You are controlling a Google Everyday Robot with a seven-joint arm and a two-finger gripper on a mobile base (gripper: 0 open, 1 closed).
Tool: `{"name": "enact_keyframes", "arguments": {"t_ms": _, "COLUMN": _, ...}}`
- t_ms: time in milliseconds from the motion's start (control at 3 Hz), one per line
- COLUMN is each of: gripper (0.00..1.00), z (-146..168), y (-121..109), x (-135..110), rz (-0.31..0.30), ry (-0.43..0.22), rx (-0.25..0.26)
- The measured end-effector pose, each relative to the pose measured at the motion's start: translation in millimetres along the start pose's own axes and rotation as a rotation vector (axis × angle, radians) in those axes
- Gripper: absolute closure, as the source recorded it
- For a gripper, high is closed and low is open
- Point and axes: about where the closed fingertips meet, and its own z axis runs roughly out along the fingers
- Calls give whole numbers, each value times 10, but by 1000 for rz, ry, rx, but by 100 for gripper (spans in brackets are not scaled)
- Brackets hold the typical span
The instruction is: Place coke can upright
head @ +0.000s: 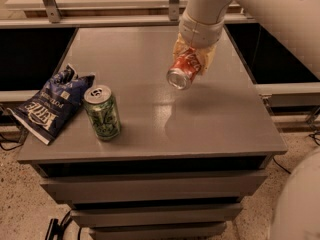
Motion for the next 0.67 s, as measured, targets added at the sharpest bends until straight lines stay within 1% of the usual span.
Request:
{"name": "enact_keyframes", "arguments": {"t_ms": 333, "gripper": 100, "z": 48, "y": 0, "x": 26, "rz": -63, "ry": -38, "rx": -42}}
{"name": "enact_keyframes", "arguments": {"t_ms": 667, "gripper": 100, "z": 186, "y": -113, "x": 71, "rz": -169, "ry": -63, "rx": -149}}
